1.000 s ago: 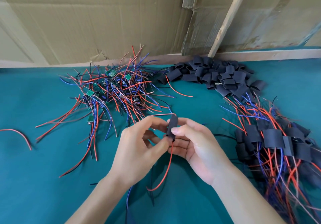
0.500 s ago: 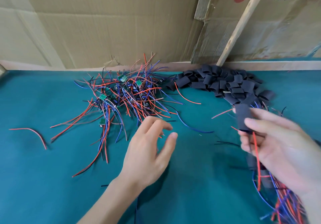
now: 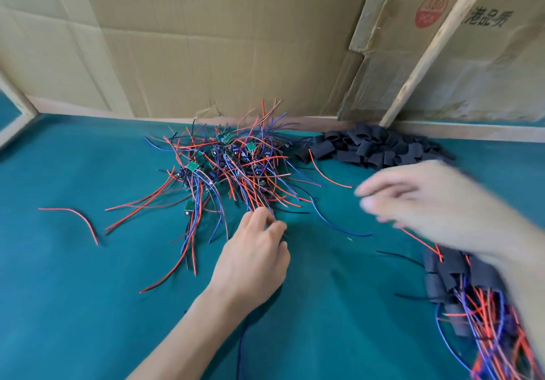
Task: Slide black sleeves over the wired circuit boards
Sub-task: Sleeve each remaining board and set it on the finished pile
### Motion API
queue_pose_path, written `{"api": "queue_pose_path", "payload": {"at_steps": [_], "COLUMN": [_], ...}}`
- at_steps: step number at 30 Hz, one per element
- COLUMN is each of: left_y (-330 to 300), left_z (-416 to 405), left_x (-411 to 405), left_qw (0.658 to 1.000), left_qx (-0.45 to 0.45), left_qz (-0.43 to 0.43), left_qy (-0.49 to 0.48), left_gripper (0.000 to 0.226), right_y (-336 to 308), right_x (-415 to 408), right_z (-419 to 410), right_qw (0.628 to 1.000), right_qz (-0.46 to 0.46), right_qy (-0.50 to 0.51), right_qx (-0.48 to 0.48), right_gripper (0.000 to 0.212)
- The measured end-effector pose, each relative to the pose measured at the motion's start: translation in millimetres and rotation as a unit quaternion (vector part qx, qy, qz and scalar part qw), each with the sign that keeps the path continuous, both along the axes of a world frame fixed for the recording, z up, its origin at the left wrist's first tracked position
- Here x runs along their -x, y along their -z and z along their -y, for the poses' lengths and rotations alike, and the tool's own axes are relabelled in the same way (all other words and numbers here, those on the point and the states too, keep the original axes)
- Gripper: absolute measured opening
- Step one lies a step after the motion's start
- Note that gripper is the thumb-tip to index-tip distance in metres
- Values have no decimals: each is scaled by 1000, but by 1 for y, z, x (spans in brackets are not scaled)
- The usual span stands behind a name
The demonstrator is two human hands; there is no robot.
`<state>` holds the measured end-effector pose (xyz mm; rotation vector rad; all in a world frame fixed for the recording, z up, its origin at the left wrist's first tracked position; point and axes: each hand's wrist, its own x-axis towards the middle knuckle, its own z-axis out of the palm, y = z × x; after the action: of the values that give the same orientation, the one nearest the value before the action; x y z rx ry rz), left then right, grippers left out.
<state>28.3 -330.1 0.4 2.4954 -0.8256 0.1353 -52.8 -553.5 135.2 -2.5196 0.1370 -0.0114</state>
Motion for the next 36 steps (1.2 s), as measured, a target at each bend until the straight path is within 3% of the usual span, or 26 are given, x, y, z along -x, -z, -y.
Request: {"api": "queue_pose_path", "payload": {"at_steps": [3,6,8,14,19,25,29,33,36], "left_y": [1,1,1,-1,-1,0,-2,-3,-4], "left_z": [1,2,0,-1,-2,-2,1,1,0], "left_x": [-2,-2,-2,-5,-5,-4,-3,-3,-2], "left_qw": [1000,999,999,999,999,999,999,999,999], "left_qx": [-22,-35,-33,-40,-32,-15,9,13,17], "left_qz": [12,20,19,33,38,41,40,37,34], "left_qy": [5,6,3,4,10,12,-4,-11,-7], "left_gripper": [29,30,28,24,23,25,19,18,16], "right_y": [33,68,81,90,92,82,74,84,98], "right_x": [-70,-129,-150,-160,-156,-148,-138,-134,-136], "right_z": [-49,-76,-87,-82,-84,-61,-41,-48,-66], "right_qw": [997,999,996,999,999,997,986,998,997], "right_qz": [-29,-31,-3,-17,31,74,42,54,43], "right_qy": [-68,-13,29,21,-4,15,86,36,-23], "right_qx": [29,27,80,16,35,1,-135,-20,56], "right_gripper": [15,20,19,24,23,9,16,10,25]}}
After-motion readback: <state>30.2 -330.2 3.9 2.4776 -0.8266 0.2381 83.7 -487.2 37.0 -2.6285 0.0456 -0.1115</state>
